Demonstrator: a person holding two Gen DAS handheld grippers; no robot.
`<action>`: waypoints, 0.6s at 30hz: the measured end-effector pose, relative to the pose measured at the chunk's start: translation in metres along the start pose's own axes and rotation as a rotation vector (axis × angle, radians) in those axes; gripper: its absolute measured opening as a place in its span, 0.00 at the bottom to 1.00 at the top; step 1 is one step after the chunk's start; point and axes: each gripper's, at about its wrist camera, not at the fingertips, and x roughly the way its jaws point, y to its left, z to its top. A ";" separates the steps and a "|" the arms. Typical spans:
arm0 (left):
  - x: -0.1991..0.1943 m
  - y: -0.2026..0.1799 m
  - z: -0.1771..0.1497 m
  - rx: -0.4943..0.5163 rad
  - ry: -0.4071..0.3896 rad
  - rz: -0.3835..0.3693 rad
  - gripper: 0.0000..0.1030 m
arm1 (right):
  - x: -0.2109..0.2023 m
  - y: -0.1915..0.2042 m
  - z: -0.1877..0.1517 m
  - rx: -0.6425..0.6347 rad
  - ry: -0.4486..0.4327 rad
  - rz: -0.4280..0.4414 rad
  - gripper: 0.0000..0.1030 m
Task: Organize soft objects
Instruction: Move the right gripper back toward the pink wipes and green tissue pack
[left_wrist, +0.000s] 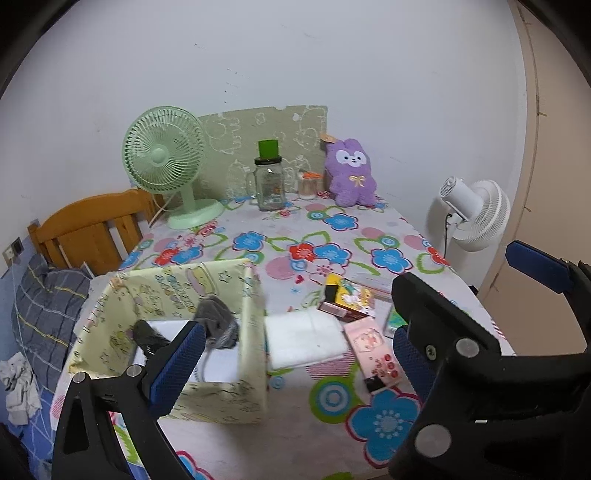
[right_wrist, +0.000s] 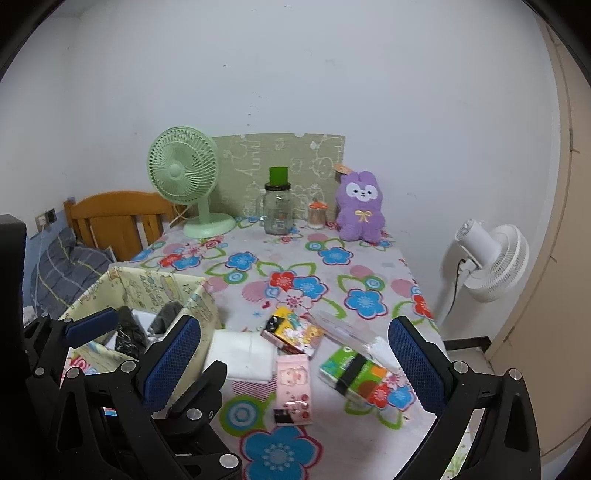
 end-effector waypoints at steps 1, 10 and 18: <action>0.001 -0.003 -0.001 -0.005 0.006 -0.004 0.99 | 0.000 -0.003 -0.001 -0.003 0.005 -0.005 1.00; 0.011 -0.028 -0.006 0.015 0.012 -0.035 0.99 | 0.005 -0.032 -0.015 0.026 0.045 -0.020 1.00; 0.029 -0.049 -0.011 0.033 0.045 -0.076 0.99 | 0.015 -0.053 -0.028 0.047 0.065 -0.032 1.00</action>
